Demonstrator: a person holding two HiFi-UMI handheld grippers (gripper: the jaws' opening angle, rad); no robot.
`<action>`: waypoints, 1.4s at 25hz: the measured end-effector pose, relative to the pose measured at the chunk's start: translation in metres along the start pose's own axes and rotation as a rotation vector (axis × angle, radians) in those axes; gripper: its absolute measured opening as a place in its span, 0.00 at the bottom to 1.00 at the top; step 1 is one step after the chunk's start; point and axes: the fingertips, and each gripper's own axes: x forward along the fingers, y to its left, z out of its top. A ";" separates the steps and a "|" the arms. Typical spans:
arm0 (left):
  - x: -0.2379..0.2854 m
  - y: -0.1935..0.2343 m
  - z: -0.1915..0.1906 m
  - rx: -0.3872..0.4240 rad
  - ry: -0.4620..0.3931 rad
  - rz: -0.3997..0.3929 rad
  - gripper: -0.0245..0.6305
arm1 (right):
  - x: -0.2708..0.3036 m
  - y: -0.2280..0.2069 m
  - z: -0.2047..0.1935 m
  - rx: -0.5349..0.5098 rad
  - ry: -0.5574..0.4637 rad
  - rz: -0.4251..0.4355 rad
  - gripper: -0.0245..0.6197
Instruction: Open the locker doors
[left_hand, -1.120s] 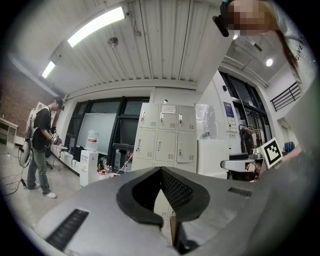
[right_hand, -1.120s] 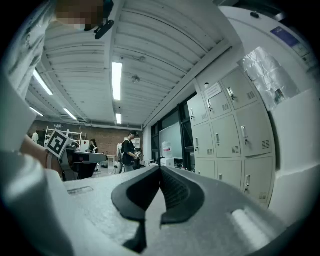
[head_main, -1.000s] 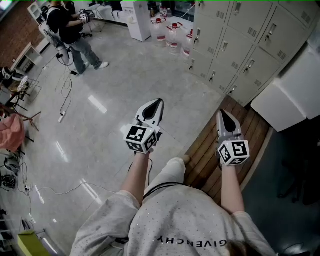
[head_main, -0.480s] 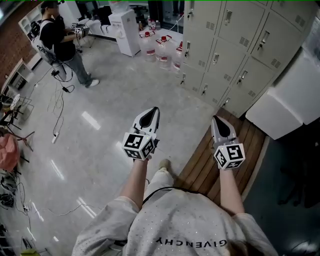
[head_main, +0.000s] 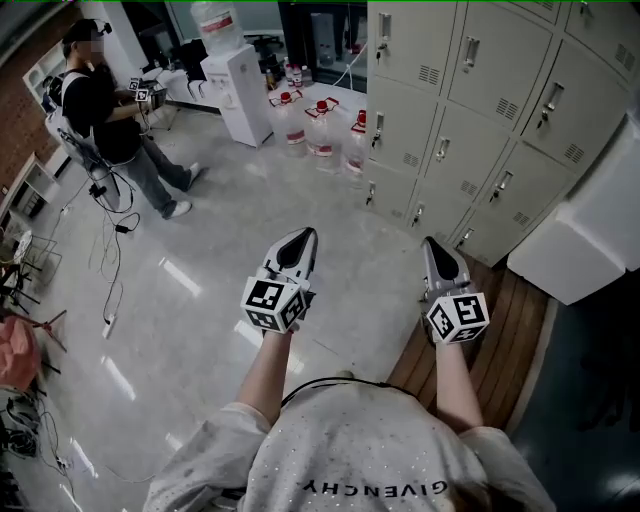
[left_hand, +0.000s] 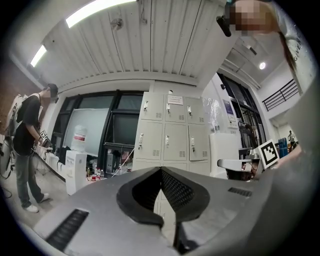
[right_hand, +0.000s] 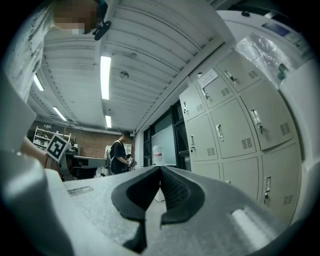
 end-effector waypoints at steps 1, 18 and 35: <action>0.006 0.012 -0.002 -0.002 0.006 -0.004 0.04 | 0.012 0.000 -0.006 0.007 0.008 -0.004 0.04; 0.099 0.105 -0.045 -0.094 0.038 -0.041 0.04 | 0.119 -0.037 -0.062 0.034 0.107 -0.042 0.04; 0.297 0.212 -0.054 -0.095 0.068 -0.040 0.04 | 0.318 -0.140 -0.103 0.052 0.151 0.005 0.04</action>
